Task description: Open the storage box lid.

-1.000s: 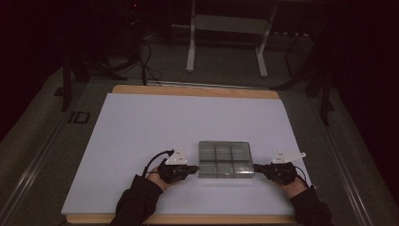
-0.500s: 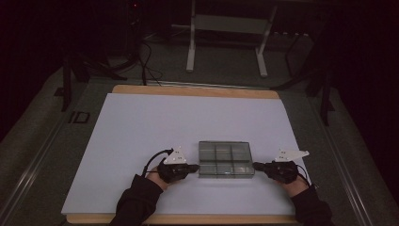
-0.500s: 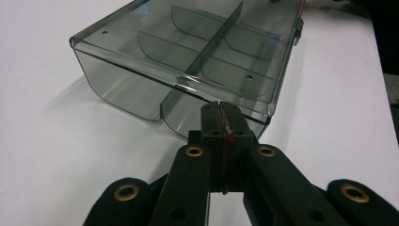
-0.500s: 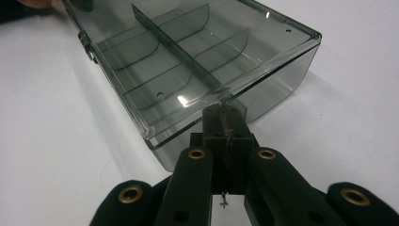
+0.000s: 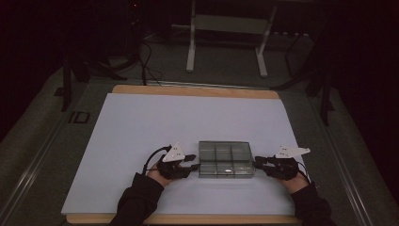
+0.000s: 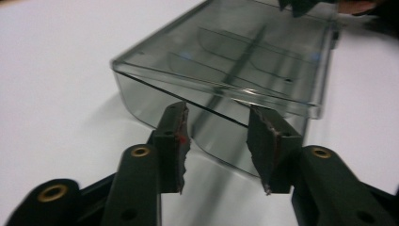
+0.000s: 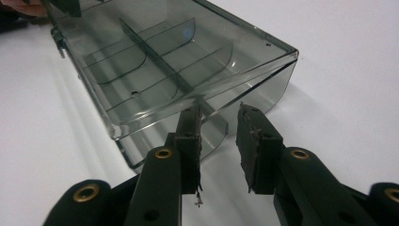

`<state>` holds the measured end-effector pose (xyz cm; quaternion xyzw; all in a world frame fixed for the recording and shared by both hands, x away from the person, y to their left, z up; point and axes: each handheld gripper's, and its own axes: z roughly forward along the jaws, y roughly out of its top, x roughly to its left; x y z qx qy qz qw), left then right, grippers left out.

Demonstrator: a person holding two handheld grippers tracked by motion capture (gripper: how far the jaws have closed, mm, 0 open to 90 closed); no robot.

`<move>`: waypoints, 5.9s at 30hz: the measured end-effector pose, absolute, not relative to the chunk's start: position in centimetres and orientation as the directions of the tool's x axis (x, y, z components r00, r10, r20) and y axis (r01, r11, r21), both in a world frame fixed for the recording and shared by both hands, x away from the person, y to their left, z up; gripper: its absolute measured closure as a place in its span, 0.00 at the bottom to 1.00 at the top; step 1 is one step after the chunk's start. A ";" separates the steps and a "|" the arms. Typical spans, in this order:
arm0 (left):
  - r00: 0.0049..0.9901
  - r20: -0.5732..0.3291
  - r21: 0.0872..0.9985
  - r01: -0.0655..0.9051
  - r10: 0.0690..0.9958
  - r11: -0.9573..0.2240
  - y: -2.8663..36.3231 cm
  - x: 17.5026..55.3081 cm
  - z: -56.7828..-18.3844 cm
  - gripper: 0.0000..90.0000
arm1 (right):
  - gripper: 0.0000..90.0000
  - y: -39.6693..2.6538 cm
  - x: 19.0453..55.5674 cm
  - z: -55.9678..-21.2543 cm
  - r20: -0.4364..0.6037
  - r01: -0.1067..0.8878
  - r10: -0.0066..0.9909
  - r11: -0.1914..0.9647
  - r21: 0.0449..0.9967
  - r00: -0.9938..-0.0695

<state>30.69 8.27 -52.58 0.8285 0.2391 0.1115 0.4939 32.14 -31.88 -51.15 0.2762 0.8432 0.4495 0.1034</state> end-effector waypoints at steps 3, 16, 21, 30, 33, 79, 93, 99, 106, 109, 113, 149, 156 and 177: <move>0.853 -0.044 0.878 0.281 0.520 -0.387 8.2 31.1 -52.4 0.66 | 0.75 -31.8 32.5 -51.0 0.063 0.366 0.563 0.444 0.818 -0.824; 0.840 -0.013 0.889 0.257 0.543 -0.378 7.8 32.6 -52.0 0.63 | 0.71 -31.2 34.4 -50.6 0.016 0.339 0.584 0.448 0.827 -0.811; 0.842 -0.016 0.894 0.253 0.540 -0.369 7.8 32.9 -52.0 0.63 | 0.71 -31.1 34.9 -50.6 0.009 0.335 0.590 0.447 0.830 -0.808; 0.848 0.027 0.898 0.213 0.529 -0.386 7.2 33.6 -52.0 0.69 | 0.71 -30.9 35.6 -50.5 -0.025 0.313 0.588 0.466 0.828 -0.808; 0.847 0.022 0.901 0.213 0.531 -0.377 7.2 33.7 -51.9 0.69 | 0.71 -30.8 35.8 -50.4 -0.024 0.312 0.588 0.463 0.830 -0.809; 0.743 -0.023 0.928 0.265 0.669 -0.263 6.1 36.4 -50.9 0.89 | 0.89 -29.3 37.9 -49.0 0.031 0.369 0.678 0.360 0.857 -0.734; 0.702 -0.042 0.921 0.303 0.711 -0.245 5.5 37.0 -51.1 0.83 | 0.89 -28.8 38.4 -49.2 0.056 0.407 0.719 0.327 0.853 -0.693; 0.682 -0.037 0.915 0.317 0.730 -0.250 5.1 37.2 -51.1 0.83 | 0.89 -28.7 38.7 -49.3 0.062 0.422 0.729 0.323 0.847 -0.682; 0.663 -0.028 0.908 0.331 0.748 -0.258 4.7 37.4 -51.2 0.79 | 0.85 -28.3 39.0 -49.5 0.067 0.439 0.738 0.323 0.839 -0.671; 0.660 -0.050 0.905 0.347 0.750 -0.245 4.8 37.6 -51.3 0.79 | 0.85 -28.2 39.1 -49.6 0.067 0.448 0.745 0.325 0.833 -0.664; 0.658 -0.072 0.902 0.363 0.750 -0.232 4.8 37.8 -51.4 0.78 | 0.83 -28.1 39.3 -49.7 0.075 0.460 0.748 0.323 0.827 -0.660; 0.569 -0.320 0.769 0.623 0.758 -0.143 4.6 39.7 -51.9 0.62 | 0.76 -28.1 40.1 -50.5 0.163 0.559 0.779 0.270 0.784 -0.606; 0.556 -0.331 0.752 0.644 0.762 -0.143 4.7 39.9 -51.8 0.60 | 0.76 -28.0 40.2 -50.4 0.167 0.572 0.781 0.275 0.773 -0.602; 0.638 -0.261 0.780 0.581 0.724 -0.231 4.2 39.8 -50.9 0.44 | 0.65 -27.5 40.9 -49.7 0.158 0.587 0.771 0.317 0.745 -0.617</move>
